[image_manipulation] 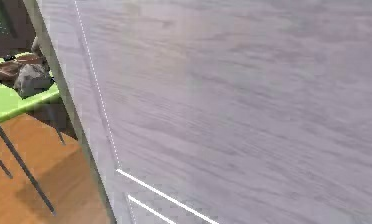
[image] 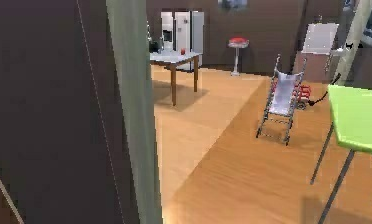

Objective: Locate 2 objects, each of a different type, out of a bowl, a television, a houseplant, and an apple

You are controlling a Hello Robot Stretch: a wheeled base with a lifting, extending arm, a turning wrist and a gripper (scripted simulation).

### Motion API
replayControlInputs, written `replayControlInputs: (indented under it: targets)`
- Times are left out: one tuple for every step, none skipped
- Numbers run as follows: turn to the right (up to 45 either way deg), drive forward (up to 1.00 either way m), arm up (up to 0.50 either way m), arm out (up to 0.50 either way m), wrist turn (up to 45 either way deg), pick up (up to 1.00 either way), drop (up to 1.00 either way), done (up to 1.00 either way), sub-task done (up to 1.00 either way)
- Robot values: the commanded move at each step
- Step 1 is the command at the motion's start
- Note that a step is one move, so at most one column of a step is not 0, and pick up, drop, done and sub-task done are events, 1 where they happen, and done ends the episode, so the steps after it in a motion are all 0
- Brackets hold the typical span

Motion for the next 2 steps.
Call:
replayControlInputs:
  targets:
    - [-45.0,0.00,0.00,0.00,0.0,0.00,0.00,0.00,0.00]
    - [-9.0,0.00,0.00,0.00,0.0,0.00,0.00,0.00,0.00]
